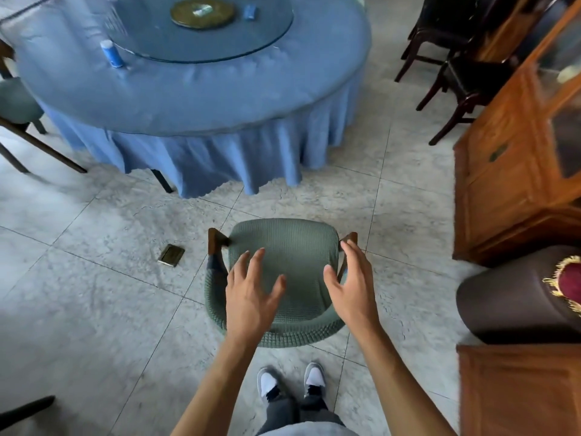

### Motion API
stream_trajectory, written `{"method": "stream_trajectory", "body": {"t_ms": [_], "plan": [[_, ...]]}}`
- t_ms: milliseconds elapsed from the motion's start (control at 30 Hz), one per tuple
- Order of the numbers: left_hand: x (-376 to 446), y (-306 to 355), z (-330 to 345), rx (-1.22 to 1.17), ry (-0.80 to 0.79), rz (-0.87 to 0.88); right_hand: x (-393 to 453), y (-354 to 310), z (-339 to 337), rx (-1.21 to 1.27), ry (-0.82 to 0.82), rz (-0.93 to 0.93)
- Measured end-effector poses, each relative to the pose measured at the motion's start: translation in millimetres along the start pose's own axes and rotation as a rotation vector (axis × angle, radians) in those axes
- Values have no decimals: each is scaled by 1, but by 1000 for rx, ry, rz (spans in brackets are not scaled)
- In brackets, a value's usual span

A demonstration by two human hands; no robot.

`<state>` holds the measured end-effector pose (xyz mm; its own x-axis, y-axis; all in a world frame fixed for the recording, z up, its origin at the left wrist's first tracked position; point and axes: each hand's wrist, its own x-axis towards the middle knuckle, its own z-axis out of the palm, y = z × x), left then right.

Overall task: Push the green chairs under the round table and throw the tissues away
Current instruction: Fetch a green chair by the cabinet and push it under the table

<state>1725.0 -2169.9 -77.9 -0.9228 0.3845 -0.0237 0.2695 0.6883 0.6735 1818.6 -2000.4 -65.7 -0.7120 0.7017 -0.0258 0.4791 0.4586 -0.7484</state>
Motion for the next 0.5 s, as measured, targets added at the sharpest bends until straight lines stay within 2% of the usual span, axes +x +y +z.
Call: {"method": "stream_trajectory", "body": {"t_ms": [300, 500], "plan": [[-42, -42, 27, -50, -38, -305, -36, 38, 27, 16, -100, 154], [-55, -69, 38, -182, -22, -537, -53, 60, 55, 86, -106, 371]]}}
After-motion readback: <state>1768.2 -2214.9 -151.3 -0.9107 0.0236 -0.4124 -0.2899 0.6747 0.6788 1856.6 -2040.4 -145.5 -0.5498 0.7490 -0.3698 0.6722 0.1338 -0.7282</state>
